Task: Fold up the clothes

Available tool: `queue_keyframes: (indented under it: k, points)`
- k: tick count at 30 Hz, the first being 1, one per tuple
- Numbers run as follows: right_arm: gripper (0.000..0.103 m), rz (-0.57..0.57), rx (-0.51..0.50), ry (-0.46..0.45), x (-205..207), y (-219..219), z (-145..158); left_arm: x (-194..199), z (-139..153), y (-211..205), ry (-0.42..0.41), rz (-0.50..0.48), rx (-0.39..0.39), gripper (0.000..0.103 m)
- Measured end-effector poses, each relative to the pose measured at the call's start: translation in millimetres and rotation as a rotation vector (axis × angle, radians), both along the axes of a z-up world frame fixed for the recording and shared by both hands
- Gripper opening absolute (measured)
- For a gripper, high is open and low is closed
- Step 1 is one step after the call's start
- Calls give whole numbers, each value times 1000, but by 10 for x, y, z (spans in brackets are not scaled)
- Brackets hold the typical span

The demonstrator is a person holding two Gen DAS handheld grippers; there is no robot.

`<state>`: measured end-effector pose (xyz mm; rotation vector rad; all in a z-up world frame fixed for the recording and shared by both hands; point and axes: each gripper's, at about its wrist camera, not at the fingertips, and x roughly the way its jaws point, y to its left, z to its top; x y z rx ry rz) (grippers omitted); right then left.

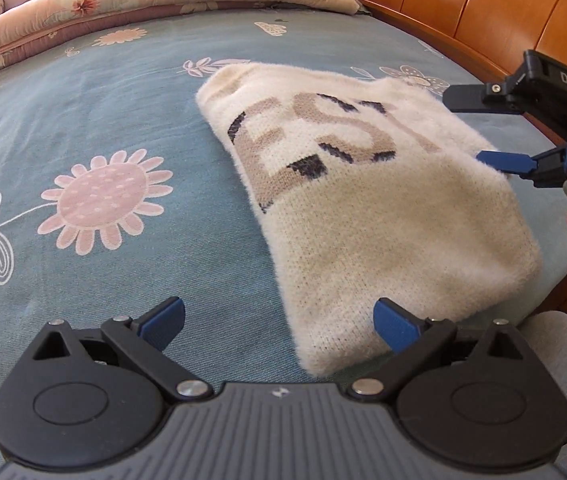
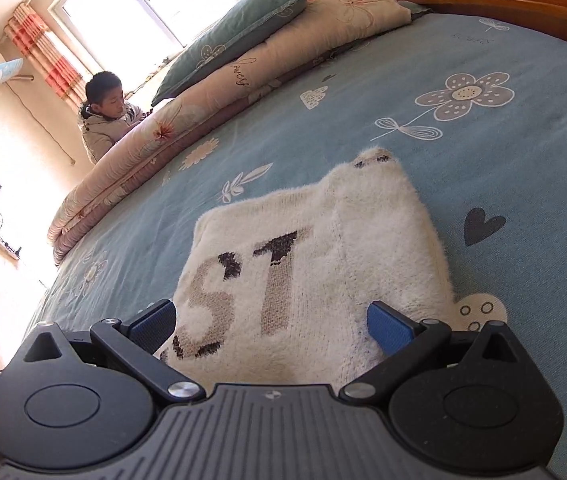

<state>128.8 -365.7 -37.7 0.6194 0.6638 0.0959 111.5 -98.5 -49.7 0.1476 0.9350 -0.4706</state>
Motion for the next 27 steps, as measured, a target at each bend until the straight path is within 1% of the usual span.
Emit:
queue_keyframes:
  k: [4,6,8,9,11,13,15,19,25,27]
  points:
    - [103,-11,-6,-7,-126,18,210,2,-13,36,-3,7,-17,100]
    - [103,25,-62,-33,-189,127,314,4,-31,62,0,18,-13,100]
    - [103,75,-151,-43,-218,297,372,0,-47,100,2,35,-7,100]
    - [103,95,-205,-41,-209,394,368,-3,-49,125,2,41,-6,100]
    - [103,116,-312,-7,-128,582,279,-7,-55,176,2,53,-3,100]
    - [103,127,-375,31,-24,695,135,-12,-58,226,2,65,5,100]
    - [103,129,-417,63,48,769,8,-1,-61,271,1,74,4,100]
    - [103,131,-463,63,47,830,-88,42,-72,330,3,92,-9,100]
    - [103,144,-430,59,32,776,-123,48,-92,324,8,75,-40,100]
    - [103,139,-439,46,18,792,-140,44,-93,324,8,73,-47,100]
